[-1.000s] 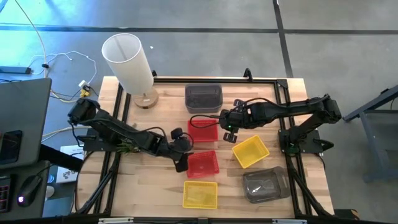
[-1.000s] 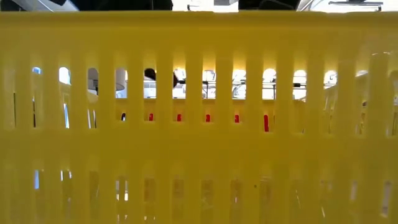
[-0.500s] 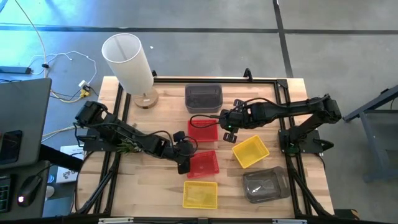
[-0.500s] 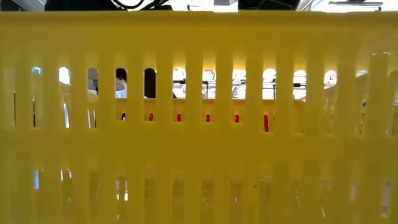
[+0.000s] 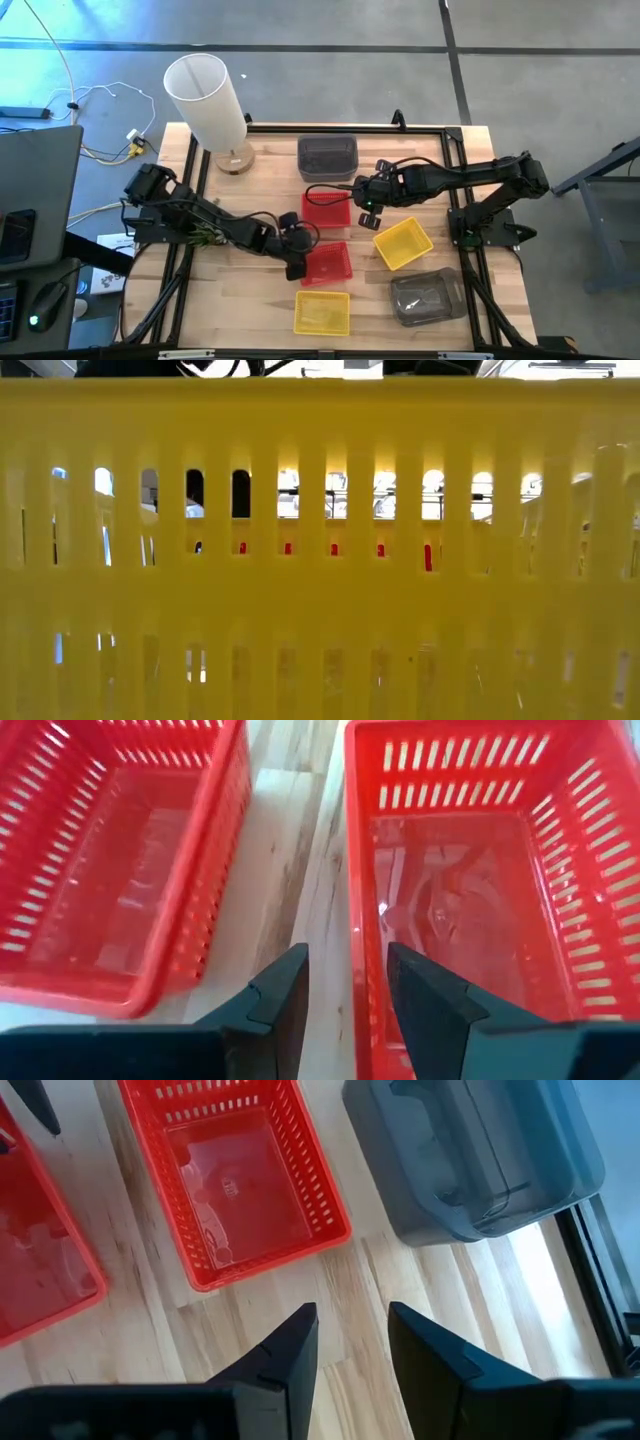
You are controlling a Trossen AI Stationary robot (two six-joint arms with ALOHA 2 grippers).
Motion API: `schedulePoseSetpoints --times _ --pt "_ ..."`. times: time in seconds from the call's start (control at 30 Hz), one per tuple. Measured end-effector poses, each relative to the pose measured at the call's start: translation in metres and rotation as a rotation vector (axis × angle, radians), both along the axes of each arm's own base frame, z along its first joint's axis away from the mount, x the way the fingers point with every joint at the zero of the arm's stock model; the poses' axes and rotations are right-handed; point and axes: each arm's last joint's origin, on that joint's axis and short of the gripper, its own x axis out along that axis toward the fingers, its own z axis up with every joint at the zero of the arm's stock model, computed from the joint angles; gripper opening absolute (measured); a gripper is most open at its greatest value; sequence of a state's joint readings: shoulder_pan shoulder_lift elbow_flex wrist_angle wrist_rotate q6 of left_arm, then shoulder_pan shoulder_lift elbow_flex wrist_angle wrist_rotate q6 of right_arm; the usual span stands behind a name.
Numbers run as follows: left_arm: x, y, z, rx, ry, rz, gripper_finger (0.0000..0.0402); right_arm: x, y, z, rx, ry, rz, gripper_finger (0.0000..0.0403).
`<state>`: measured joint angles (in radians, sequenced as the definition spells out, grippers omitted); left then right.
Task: Stack baskets by color
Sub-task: Stack the bottom red basket on the red baskets
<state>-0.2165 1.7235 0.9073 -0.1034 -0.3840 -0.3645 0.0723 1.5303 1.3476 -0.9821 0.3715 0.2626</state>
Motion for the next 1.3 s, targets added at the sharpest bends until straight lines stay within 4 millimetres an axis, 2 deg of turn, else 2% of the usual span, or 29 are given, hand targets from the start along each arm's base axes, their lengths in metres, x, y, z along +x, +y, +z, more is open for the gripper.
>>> schedulePoseSetpoints --times 0.27,0.37,0.57,0.67,0.83,1.0,1.3 --pt "0.003 0.002 -0.019 0.007 0.058 0.004 0.0115 0.000 0.000 0.000 0.008 0.002 0.001 0.0110" --pt "0.003 0.004 -0.020 0.004 0.060 0.007 0.0088 0.000 0.000 0.000 0.008 0.001 0.001 0.0110" --pt "0.004 0.005 -0.018 -0.005 0.065 -0.027 0.0011 0.000 0.000 0.000 0.008 0.001 0.002 0.0110" --pt "0.004 0.005 -0.017 -0.001 0.068 -0.051 0.0008 0.000 0.000 0.000 0.007 0.001 0.003 0.0110" --pt "0.002 0.009 -0.001 -0.046 0.047 -0.112 0.0001 0.000 0.000 0.000 0.006 0.001 0.004 0.0110" --pt "-0.004 0.018 0.028 -0.017 -0.031 -0.142 0.0000 0.000 0.000 0.000 0.006 0.001 0.004 0.0110" --pt "-0.022 0.050 0.077 0.119 -0.125 -0.181 0.0000 0.000 -0.001 0.000 -0.028 -0.004 -0.015 0.0110"
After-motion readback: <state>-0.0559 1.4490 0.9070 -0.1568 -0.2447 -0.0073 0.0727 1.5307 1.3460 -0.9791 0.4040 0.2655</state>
